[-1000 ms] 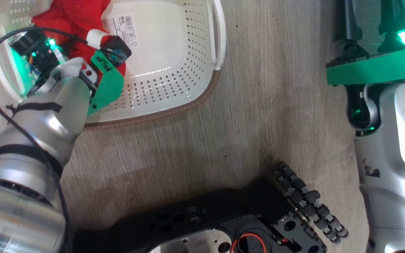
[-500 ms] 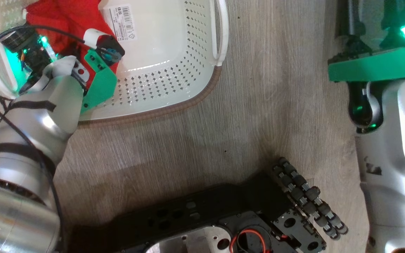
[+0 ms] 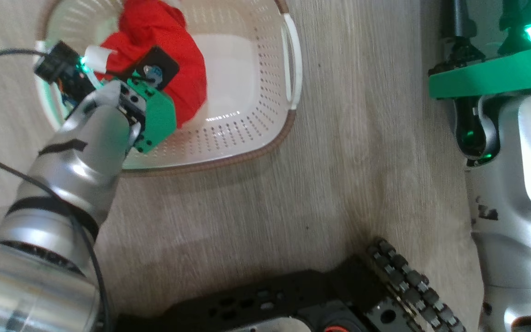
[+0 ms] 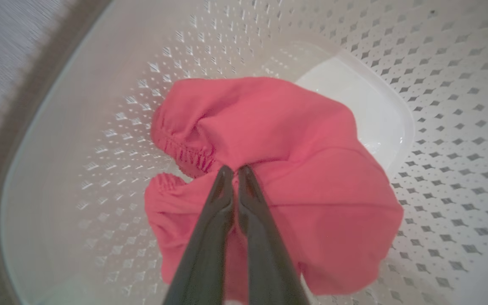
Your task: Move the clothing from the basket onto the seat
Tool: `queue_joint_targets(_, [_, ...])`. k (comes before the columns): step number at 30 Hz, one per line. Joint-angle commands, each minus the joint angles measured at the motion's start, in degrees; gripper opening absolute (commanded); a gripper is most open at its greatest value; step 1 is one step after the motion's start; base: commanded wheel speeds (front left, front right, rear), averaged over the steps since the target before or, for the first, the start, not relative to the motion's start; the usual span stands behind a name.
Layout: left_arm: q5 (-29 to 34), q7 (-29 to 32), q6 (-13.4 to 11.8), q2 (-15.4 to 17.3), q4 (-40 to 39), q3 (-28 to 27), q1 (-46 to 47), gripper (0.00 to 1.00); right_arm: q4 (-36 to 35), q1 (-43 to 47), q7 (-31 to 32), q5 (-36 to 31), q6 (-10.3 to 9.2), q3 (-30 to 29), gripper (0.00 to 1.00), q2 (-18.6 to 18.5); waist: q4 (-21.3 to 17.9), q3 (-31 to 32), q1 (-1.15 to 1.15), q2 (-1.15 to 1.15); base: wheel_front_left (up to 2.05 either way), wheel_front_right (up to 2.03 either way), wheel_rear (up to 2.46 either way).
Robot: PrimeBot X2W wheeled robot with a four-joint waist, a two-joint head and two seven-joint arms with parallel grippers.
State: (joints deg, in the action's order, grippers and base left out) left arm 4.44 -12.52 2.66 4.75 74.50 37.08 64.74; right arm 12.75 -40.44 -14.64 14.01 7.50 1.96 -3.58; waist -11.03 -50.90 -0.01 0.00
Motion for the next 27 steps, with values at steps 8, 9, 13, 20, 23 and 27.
queue_joint_targets(8, [-8.0,-2.4,2.3,-1.4,-4.8,-5.3,-4.9,0.00,1.3,3.8,-0.4,-0.9,-0.01,0.1,1.00,-0.5,4.9,11.1,0.01,0.00,0.00,0.00,0.00])
queue_joint_targets(9, [-8.8,-2.4,2.4,-1.6,-6.4,-5.6,-5.6,0.00,1.7,4.2,-0.4,-0.9,-0.01,0.0,1.00,-0.8,5.3,12.3,0.01,0.00,0.00,0.00,0.00])
queue_joint_targets(13, [-12.9,-2.5,2.1,-1.8,-12.3,-7.2,-8.9,0.00,2.8,6.0,-0.4,-1.0,-0.01,-0.2,1.00,-1.3,6.7,17.0,0.01,0.00,0.00,0.00,0.00])
queue_joint_targets(20, [-22.3,-2.5,0.2,-1.9,-23.6,-7.5,-15.6,0.00,5.5,9.7,-0.4,-0.6,-0.01,-0.2,1.00,-2.0,8.6,25.0,0.01,0.00,0.00,0.00,0.00])
queue_joint_targets(23, [-24.4,-2.5,-1.1,-1.9,-27.2,-7.7,-17.8,0.00,6.5,11.1,-0.4,-0.3,-0.01,0.0,1.00,-2.3,9.3,27.9,0.01,0.00,0.00,0.00,0.00])
queue_joint_targets(27, [-25.5,-2.5,-2.2,-1.9,-31.4,-8.5,-20.3,0.00,7.7,12.8,-0.4,0.0,-0.01,-0.1,1.00,-2.5,10.0,31.6,0.01,0.00,0.00,0.00,0.00])
